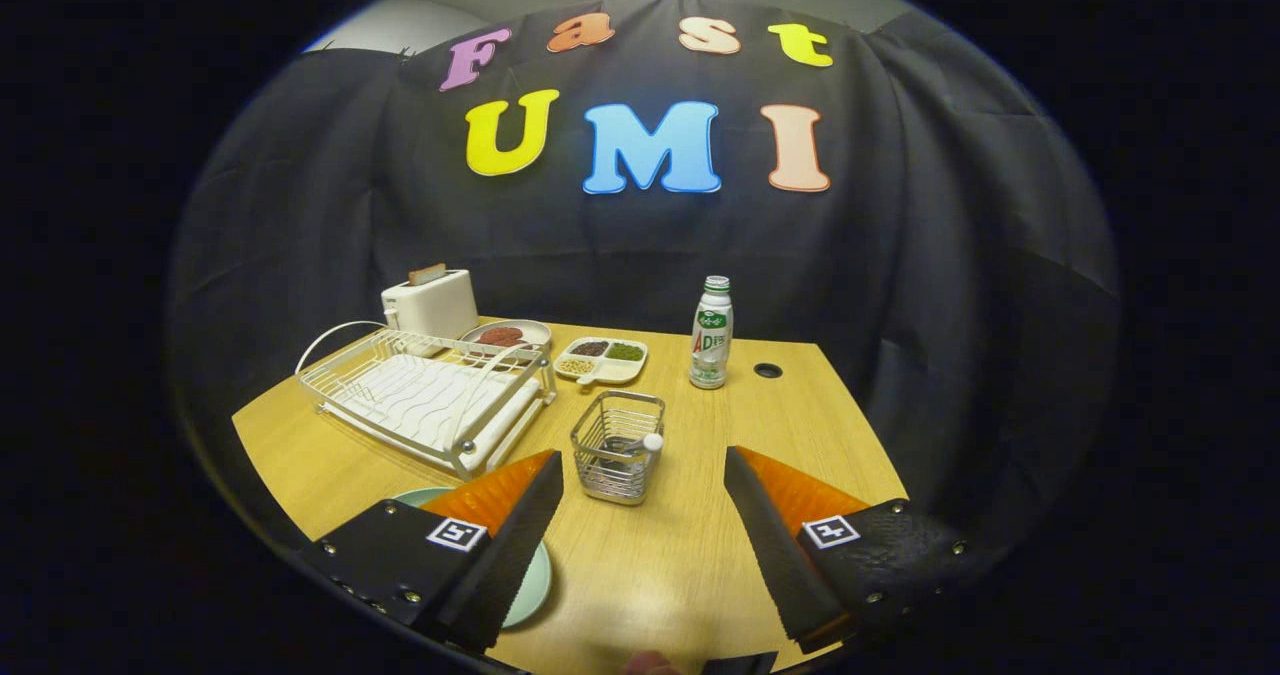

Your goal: Take the plate from the dish rack, then take the spoon from the basket and place it into the plate.

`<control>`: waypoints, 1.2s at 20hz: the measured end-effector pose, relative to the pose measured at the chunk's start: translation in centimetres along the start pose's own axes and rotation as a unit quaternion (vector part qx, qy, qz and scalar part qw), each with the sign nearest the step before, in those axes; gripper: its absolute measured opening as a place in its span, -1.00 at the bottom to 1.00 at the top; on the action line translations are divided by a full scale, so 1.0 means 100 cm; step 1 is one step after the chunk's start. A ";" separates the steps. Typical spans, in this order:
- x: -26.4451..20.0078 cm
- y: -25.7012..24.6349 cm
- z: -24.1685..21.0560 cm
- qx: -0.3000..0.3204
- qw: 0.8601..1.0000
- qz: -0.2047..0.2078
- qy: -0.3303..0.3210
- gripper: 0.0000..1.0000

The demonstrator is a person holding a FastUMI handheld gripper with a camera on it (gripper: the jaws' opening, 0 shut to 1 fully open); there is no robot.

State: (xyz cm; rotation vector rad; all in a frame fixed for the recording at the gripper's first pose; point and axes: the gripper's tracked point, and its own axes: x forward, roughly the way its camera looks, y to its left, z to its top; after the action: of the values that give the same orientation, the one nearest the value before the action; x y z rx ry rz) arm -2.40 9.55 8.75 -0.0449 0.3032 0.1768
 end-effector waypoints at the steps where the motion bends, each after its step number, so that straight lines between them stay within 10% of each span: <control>1: 0.002 -0.002 0.004 0.004 1.000 0.000 -0.010 0.98; 14: 0.091 -0.007 -0.011 0.064 0.993 0.005 -0.096 0.90; 19: 0.116 -0.007 -0.020 0.059 0.993 0.011 -0.099 0.46; 24: 0.117 0.009 -0.022 0.049 0.993 0.023 -0.101 -0.39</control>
State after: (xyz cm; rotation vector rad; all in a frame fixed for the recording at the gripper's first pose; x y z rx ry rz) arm 7.76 12.21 3.13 0.0765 0.1115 0.2094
